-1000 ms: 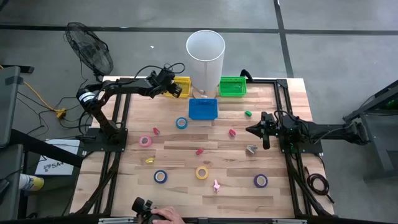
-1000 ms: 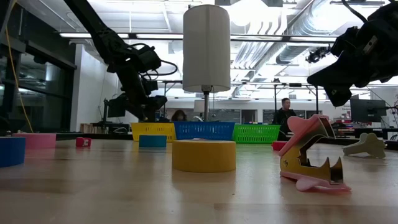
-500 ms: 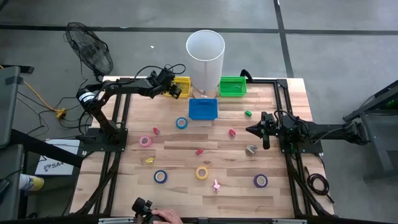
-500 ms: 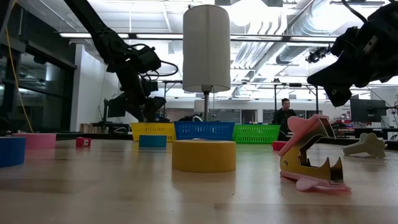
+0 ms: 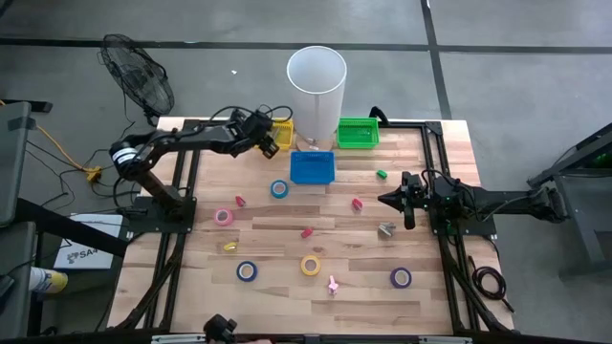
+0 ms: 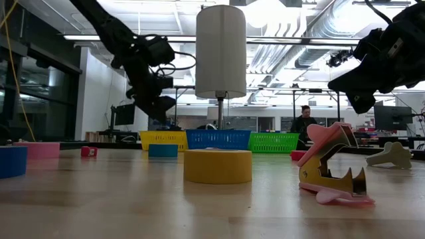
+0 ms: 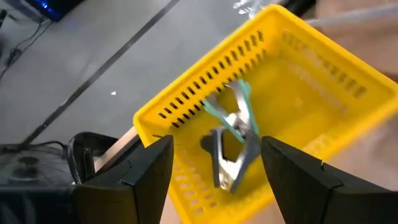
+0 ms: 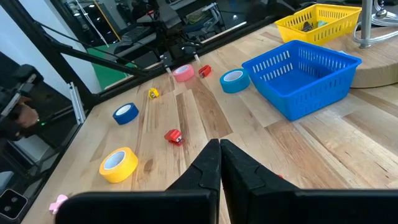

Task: Pick and place Stapler, Stapler remover, tape
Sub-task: Put the pink tape into the blue basket

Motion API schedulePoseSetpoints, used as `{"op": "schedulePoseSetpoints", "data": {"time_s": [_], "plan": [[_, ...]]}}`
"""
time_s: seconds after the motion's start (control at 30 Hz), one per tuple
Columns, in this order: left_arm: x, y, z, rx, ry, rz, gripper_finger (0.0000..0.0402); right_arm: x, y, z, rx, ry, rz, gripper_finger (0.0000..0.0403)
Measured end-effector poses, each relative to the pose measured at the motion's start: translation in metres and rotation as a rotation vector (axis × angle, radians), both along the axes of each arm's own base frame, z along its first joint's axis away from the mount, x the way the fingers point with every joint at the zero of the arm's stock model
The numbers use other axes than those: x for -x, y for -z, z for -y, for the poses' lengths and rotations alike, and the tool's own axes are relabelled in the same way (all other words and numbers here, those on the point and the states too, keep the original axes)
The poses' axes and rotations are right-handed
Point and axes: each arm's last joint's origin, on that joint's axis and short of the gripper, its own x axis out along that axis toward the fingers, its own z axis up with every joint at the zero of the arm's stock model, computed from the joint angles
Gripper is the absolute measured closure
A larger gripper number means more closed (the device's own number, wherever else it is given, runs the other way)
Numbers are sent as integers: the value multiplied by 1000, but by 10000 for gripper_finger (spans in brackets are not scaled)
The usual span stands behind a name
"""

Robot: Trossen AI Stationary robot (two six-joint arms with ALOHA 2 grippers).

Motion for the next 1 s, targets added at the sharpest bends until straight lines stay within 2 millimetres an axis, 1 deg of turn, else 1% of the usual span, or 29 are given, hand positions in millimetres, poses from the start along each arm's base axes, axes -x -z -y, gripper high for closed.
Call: {"op": "schedulePoseSetpoints", "data": {"time_s": [0.43,0.8,1.0], "plan": [[2,-14,43,54,80,-78,163,0,0,0,0,0,0,403],[7,-22,91,124,167,-162,163,0,0,0,0,0,0,403],[15,-32,116,112,196,-185,163,0,0,0,0,0,0,403]]}}
